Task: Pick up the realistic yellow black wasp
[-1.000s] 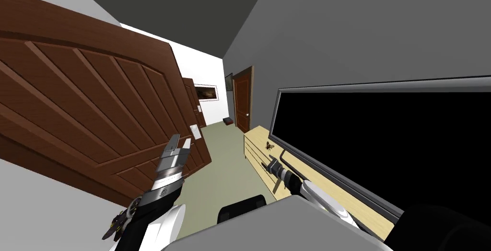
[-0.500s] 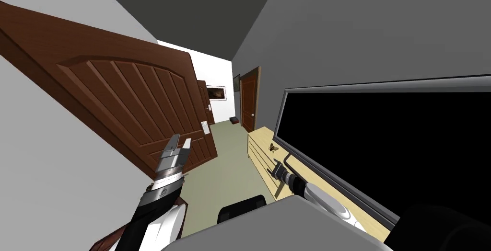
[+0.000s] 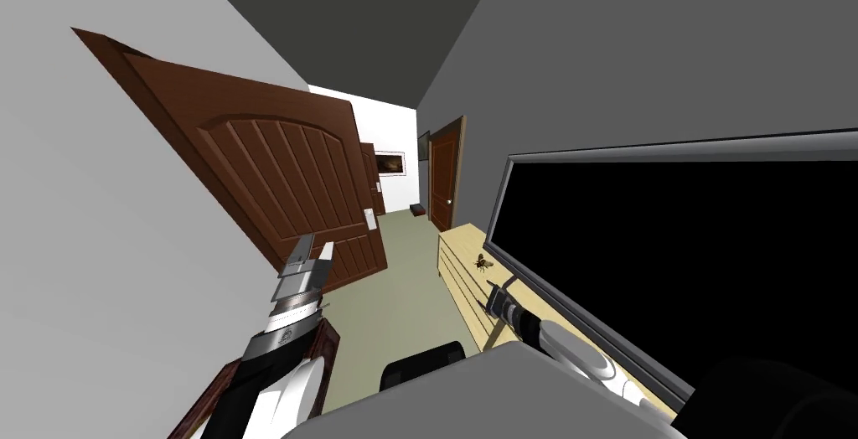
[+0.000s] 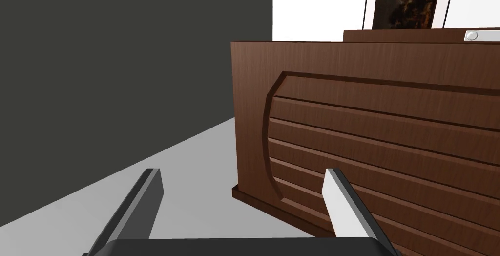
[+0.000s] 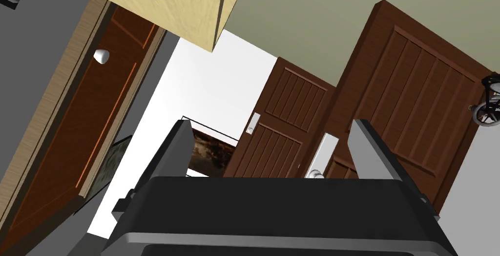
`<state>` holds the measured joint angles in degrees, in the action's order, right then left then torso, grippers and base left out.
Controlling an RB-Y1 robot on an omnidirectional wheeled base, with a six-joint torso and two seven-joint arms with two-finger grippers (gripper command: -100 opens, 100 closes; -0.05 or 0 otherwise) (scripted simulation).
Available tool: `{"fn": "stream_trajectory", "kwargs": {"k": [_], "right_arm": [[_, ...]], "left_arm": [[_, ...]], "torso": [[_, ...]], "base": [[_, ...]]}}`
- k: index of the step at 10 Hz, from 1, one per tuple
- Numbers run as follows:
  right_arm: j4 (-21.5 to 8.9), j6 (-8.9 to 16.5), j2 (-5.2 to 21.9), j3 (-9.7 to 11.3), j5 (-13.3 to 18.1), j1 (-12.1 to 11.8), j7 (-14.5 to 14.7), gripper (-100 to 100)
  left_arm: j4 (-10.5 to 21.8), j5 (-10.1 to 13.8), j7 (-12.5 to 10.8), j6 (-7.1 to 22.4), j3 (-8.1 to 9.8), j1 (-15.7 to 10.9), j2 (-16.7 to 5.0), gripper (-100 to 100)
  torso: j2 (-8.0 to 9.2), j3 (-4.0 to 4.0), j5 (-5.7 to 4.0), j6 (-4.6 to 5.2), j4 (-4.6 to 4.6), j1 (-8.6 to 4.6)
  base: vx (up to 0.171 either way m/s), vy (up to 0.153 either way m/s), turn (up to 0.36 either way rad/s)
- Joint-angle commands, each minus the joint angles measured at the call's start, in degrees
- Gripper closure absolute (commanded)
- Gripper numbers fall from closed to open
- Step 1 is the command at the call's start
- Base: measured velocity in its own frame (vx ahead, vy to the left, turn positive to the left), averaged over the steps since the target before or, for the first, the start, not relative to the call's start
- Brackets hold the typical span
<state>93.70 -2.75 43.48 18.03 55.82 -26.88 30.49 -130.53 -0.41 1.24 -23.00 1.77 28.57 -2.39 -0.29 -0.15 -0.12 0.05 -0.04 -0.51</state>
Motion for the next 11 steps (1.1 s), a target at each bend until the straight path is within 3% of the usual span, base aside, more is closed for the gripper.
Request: {"fn": "stream_trajectory", "kwargs": {"k": [1,5,8,11], "right_arm": [[-1.73,-0.07,-0.53,-0.45,1.07,0.12,1.46,-100],[-6.76,2.89,2.22,-0.11,4.65,1.04,5.88,-100],[-8.81,3.78,2.98,-0.04,5.6,1.34,7.26,-100],[-13.33,6.1,4.69,0.17,7.78,2.15,11.0,-100]], "left_arm": [[0.0,0.0,0.0,0.0,0.0,0.0,0.0,0],[0.0,0.0,0.0,0.0,0.0,0.01,0.0,0],[0.0,0.0,0.0,0.0,0.01,0.01,0.0,0],[0.0,0.0,0.0,0.0,0.01,0.01,0.0,0]], "torso": [[0.0,0.0,0.0,0.0,0.0,0.0],[0.0,0.0,0.0,0.03,0.0,0.01],[-0.11,-0.06,-0.02,0.05,-0.02,-0.07],[-0.16,-0.09,-0.02,0.03,-0.03,-0.06]], "base": [[-0.019,-0.057,0.101],[-0.02,-0.062,0.213],[0.002,-0.072,0.131],[0.011,-0.076,0.232]]}}
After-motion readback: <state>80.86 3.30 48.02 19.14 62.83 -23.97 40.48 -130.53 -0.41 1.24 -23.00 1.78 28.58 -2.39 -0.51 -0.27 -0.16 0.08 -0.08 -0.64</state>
